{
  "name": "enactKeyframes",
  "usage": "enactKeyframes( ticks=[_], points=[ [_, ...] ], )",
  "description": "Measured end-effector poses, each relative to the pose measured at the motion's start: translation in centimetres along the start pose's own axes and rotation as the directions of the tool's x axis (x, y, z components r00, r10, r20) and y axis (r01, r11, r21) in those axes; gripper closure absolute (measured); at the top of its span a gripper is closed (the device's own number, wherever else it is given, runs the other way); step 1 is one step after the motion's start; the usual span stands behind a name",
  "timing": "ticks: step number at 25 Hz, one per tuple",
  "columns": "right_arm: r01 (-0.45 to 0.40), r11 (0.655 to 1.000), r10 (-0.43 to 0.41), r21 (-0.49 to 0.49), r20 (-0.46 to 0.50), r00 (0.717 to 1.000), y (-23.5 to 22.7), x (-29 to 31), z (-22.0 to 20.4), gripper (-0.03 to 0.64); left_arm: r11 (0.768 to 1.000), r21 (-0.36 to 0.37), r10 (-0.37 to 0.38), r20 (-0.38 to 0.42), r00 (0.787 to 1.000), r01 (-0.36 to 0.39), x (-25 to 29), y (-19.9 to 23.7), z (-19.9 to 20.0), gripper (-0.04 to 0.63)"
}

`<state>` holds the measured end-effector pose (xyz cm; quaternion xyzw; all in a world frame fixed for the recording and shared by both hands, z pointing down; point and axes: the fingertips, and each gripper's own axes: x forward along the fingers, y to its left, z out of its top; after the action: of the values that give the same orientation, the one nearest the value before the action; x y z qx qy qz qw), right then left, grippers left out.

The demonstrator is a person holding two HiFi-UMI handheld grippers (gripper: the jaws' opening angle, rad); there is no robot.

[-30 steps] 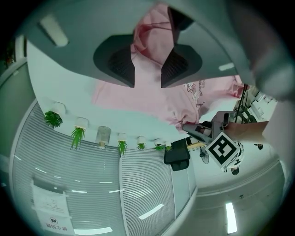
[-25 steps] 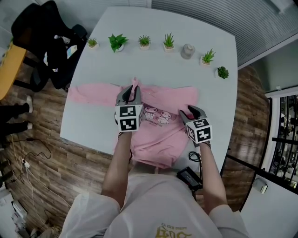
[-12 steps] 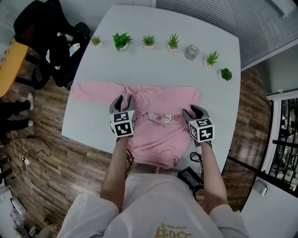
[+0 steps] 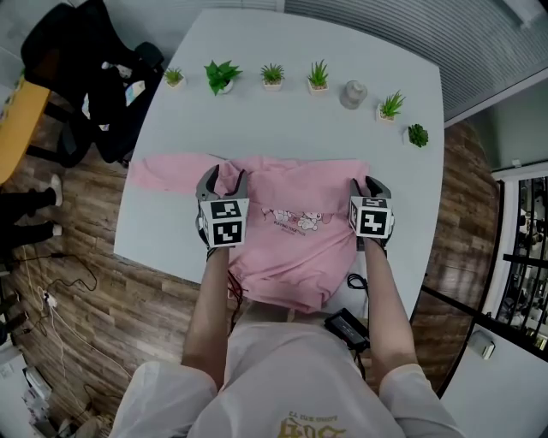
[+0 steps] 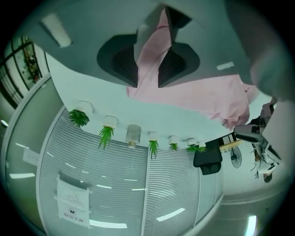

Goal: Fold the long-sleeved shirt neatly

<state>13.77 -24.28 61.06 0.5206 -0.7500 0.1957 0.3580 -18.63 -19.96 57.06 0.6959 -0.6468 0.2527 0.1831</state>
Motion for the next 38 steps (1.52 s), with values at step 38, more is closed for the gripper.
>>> enactKeyframes(
  ticks=[38],
  points=[
    [-0.389, 0.801, 0.162, 0.456, 0.46, 0.873, -1.7, -9.9, 2.3, 0.453, 0.951, -0.241, -0.184, 0.071, 0.98, 0.196, -1.7, -2.5, 0.3, 0.447]
  ],
)
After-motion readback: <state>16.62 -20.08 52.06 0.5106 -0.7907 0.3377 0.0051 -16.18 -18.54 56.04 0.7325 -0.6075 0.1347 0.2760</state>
